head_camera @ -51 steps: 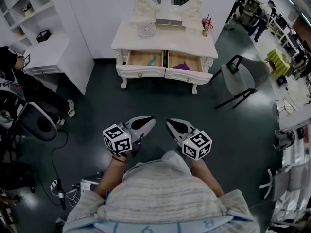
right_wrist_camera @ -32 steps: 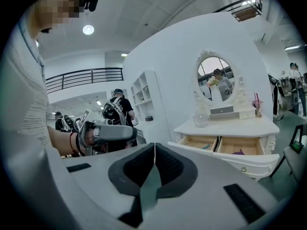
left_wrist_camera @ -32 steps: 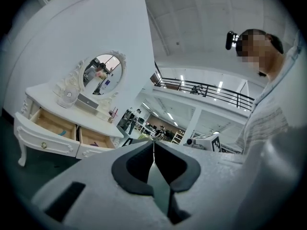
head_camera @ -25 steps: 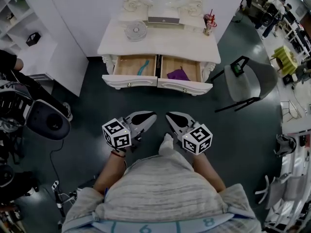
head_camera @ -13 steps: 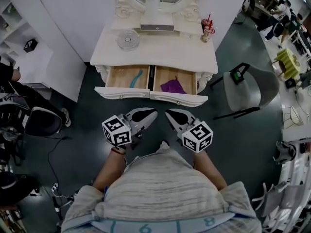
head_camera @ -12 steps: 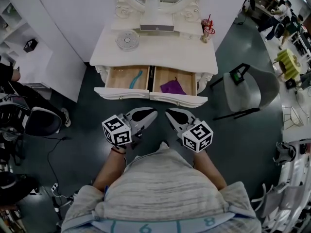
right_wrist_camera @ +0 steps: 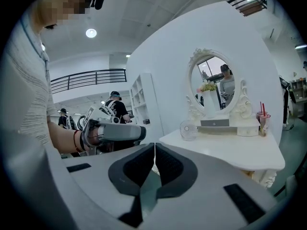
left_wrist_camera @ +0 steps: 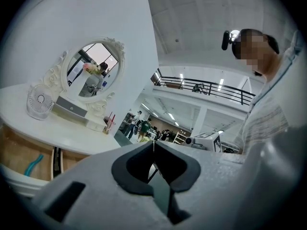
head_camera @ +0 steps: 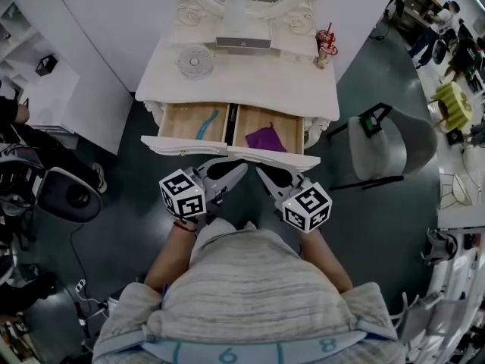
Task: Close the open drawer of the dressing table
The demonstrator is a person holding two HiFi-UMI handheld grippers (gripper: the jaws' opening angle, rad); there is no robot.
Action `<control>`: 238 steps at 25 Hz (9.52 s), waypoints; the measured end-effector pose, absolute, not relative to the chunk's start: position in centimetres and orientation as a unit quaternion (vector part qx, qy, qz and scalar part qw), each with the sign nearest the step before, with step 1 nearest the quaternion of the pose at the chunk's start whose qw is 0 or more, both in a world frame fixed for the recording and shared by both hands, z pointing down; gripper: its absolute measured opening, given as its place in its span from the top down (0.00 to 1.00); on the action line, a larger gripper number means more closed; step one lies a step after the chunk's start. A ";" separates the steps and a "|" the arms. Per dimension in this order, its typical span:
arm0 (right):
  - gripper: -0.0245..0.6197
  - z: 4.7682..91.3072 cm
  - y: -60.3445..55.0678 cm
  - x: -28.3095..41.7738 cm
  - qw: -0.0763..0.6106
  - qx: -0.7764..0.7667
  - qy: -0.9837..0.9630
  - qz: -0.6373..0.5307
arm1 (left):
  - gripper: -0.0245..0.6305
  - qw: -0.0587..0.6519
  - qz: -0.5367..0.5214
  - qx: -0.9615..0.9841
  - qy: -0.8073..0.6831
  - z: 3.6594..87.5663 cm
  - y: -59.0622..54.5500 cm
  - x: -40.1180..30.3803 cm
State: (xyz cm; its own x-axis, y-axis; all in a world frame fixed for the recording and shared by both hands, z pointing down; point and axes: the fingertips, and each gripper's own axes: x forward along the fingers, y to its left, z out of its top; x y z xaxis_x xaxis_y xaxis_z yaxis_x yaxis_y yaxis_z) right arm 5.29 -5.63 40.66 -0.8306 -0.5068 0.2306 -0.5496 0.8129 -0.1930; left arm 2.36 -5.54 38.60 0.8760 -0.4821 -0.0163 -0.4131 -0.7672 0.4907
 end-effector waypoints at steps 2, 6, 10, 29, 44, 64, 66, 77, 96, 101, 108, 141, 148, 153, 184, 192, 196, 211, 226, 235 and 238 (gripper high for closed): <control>0.95 40.9 -5.6 5.5 0.085 0.285 -0.946 0.131 | 0.94 0.247 -0.068 0.938 -0.235 38.9 -5.7 2.4; 0.95 41.6 -5.9 6.2 0.085 0.307 -0.937 0.144 | 0.94 0.259 -0.061 0.937 -0.225 39.6 -6.3 2.1; 0.95 42.2 -6.0 6.6 0.085 0.323 -0.929 0.156 | 0.94 0.266 -0.053 0.938 -0.215 40.2 -6.7 2.2; 0.95 45.9 -8.0 7.9 0.105 0.327 -0.923 0.171 | 0.94 0.266 -0.023 0.943 -0.199 43.4 -7.8 5.1; 0.94 51.3 -9.9 6.8 0.120 0.341 -0.909 0.208 | 0.94 0.304 -0.013 0.931 -0.202 49.1 -10.1 4.3; 0.83 58.2 -11.4 8.6 0.153 0.389 -0.872 0.253 | 0.94 0.334 0.005 0.921 -0.201 53.2 -11.2 4.3; 0.82 59.4 -11.3 8.9 0.165 0.393 -0.866 0.260 | 0.94 0.335 0.006 0.920 -0.203 53.4 -11.2 4.1; 0.82 64.1 -11.9 11.1 0.208 0.430 -0.831 0.287 | 0.94 0.347 0.010 0.914 -0.211 54.3 -11.1 3.2; 0.82 70.9 -13.5 13.8 0.264 0.502 -0.747 0.346 | 0.94 0.356 0.014 0.907 -0.226 55.0 -11.5 1.8; 0.82 72.6 -13.8 14.7 0.279 0.510 -0.729 0.360 | 0.94 0.361 0.019 0.904 -0.230 55.5 -11.3 1.4; 0.82 74.1 -14.0 15.2 0.290 0.512 -0.718 0.371 | 0.94 0.366 0.023 0.900 -0.236 56.0 -11.1 1.0; 0.84 77.0 -17.4 15.7 0.372 0.522 -0.690 0.336 | 0.94 0.376 0.041 0.890 -0.254 57.4 -11.2 -1.2; 0.84 76.9 -18.9 15.6 0.369 0.526 -0.690 0.332 | 0.94 0.381 0.039 0.887 -0.258 57.8 -11.1 -1.3; 0.84 76.9 -20.1 15.7 0.370 0.526 -0.691 0.330 | 0.94 0.384 0.040 0.885 -0.260 58.1 -11.0 -1.3; 0.84 76.8 -26.2 15.8 0.360 0.544 -0.689 0.317 | 0.94 0.393 0.042 0.878 -0.271 59.3 -11.9 -2.1; 0.84 76.7 -28.0 15.7 0.360 0.549 -0.687 0.313 | 0.94 0.396 0.040 0.875 -0.274 59.5 -12.8 -2.5; 0.84 76.7 -28.9 15.8 0.358 0.550 -0.687 0.312 | 0.94 0.397 0.039 0.875 -0.275 59.6 -13.1 -2.6; 0.84 76.7 -32.0 15.9 0.356 0.554 -0.689 0.303 | 0.94 0.398 0.042 0.872 -0.282 59.9 -13.8 -3.4; 0.84 76.7 -34.9 15.9 0.344 0.566 -0.685 0.304 | 0.94 0.400 0.042 0.867 -0.296 60.3 -13.8 -4.3; 0.84 76.8 -36.9 16.0 0.335 0.577 -0.683 0.298 | 0.94 0.404 0.043 0.864 -0.298 60.6 -14.1 -4.5; 0.84 76.7 -37.4 15.9 0.332 0.579 -0.684 0.295 | 0.94 0.404 0.043 0.863 -0.299 60.8 -14.0 -4.7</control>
